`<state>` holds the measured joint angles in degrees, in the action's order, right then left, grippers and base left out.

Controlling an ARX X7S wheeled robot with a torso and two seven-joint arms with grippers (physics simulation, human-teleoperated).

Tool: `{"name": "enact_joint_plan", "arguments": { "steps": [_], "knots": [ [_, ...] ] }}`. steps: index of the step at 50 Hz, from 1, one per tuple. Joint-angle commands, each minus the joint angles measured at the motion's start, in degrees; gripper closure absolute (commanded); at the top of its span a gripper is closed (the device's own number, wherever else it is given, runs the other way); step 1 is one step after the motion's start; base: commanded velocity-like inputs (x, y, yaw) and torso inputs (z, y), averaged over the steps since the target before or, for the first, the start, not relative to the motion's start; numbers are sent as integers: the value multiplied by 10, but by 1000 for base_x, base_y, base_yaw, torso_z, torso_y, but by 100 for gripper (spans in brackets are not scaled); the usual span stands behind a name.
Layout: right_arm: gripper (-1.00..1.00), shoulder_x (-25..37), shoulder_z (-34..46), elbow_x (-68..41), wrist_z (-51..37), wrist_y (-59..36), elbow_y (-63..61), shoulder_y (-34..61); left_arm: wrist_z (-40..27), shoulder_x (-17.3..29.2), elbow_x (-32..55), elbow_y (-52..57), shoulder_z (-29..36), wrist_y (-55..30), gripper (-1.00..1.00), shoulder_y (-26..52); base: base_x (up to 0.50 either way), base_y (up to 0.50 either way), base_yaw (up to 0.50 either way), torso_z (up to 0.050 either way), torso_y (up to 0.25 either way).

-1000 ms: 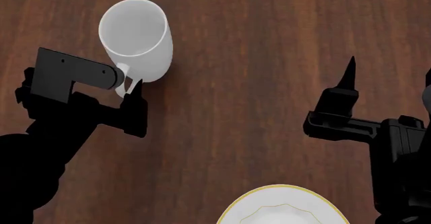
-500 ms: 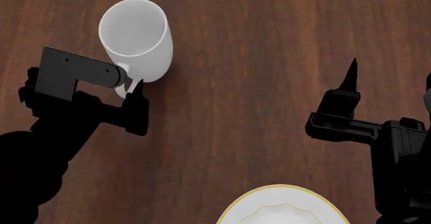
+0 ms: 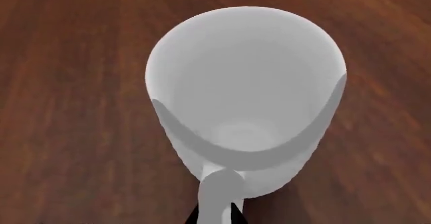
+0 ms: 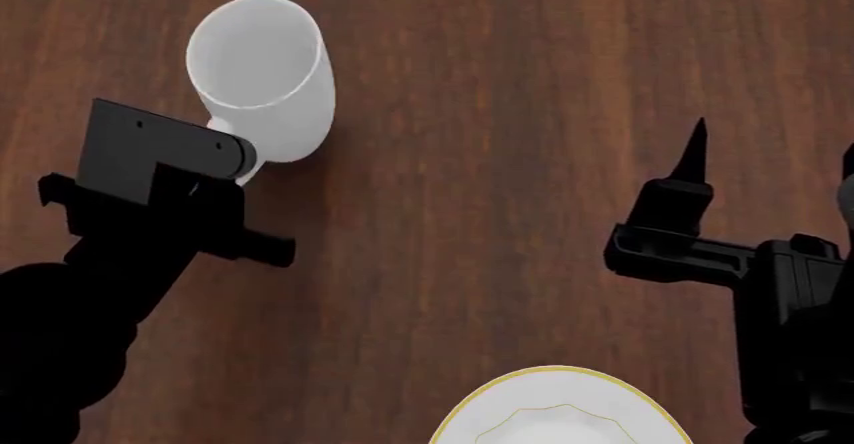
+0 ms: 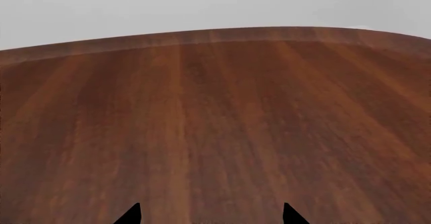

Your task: Put the white mug on the plate.

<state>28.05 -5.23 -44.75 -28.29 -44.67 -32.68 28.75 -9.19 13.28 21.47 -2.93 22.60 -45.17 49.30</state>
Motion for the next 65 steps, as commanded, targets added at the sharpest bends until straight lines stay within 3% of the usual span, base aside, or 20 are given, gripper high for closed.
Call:
{"name": "enact_joint_plan", "arguments": {
  "steps": [1,28,51,58,61,65],
  "knots": [
    [-100,0,4,-1,-1,0,-1,2,-8,6,0,18,7,-9,100,-3,0,0,0,0,0],
    [-100,15,-20,-25,-23,-13,-45,-24,-15,19,7,42,3,-6,100,-14,0,0,0,0,0],
    [-100,103,-247,-192,-134,-70,-269,-247,-13,22,9,43,7,9,100,-18,0,0,0,0,0],
    [-100,270,-220,-150,-237,250,-273,-539,-16,23,10,49,9,5,100,-18,0,0,0,0,0],
    [-100,284,-241,-99,-248,349,-273,-675,-16,22,9,47,12,7,100,-18,0,0,0,0,0],
    [-100,276,-255,-71,-248,378,-273,-737,-16,21,10,49,13,4,100,-15,0,0,0,0,0]
  ]
}}
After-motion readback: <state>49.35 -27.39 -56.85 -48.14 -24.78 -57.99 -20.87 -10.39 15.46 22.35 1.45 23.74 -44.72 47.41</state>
